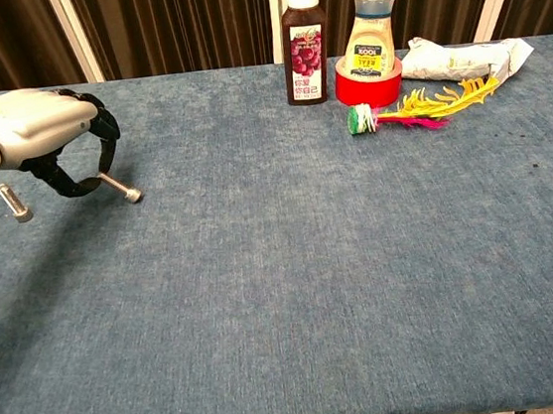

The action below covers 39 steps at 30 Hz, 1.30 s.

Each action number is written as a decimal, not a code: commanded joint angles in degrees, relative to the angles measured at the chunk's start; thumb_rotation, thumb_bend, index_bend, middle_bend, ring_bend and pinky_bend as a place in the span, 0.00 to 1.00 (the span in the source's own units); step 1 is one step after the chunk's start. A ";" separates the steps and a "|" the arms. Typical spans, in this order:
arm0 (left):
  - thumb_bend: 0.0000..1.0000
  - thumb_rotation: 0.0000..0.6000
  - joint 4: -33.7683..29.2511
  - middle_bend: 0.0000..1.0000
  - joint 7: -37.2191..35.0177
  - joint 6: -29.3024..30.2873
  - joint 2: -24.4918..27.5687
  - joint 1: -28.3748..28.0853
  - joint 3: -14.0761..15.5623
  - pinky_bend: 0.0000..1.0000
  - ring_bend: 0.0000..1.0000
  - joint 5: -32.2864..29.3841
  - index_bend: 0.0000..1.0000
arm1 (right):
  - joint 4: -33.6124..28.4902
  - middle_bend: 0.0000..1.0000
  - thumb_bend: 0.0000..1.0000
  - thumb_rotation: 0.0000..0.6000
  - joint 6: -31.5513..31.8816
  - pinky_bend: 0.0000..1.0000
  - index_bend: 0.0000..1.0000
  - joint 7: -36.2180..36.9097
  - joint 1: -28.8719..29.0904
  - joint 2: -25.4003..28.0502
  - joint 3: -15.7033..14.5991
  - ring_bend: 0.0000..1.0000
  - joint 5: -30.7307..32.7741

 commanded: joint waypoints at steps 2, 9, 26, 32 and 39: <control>0.43 1.00 -1.31 0.20 5.70 2.72 0.07 -1.26 1.79 0.00 0.03 0.20 0.54 | 0.02 0.11 0.26 1.00 -0.01 0.00 0.03 0.08 -0.07 0.00 -0.03 0.00 0.06; 0.43 1.00 -1.66 0.20 11.07 4.79 -0.31 -2.08 3.21 0.00 0.03 1.04 0.54 | 0.16 0.11 0.26 1.00 -0.14 0.00 0.03 0.30 -0.06 -0.08 -0.03 0.00 0.15; 0.43 1.00 -0.58 0.19 15.85 6.60 -2.15 -2.69 4.60 0.00 0.03 1.25 0.46 | 0.26 0.11 0.26 1.00 -0.33 0.00 0.03 0.53 -0.09 -0.07 -0.04 0.00 0.28; 0.43 1.00 -1.17 0.19 16.21 6.75 -1.90 -2.75 4.63 0.00 0.03 1.22 0.44 | 0.25 0.12 0.26 1.00 -0.25 0.00 0.03 0.57 -0.17 -0.03 -0.05 0.00 0.29; 0.36 1.00 -5.83 0.19 10.21 9.97 0.88 -0.90 2.29 0.00 0.03 2.28 0.29 | 0.34 0.13 0.26 1.00 -0.29 0.00 0.03 0.92 -0.25 0.23 -0.04 0.00 0.45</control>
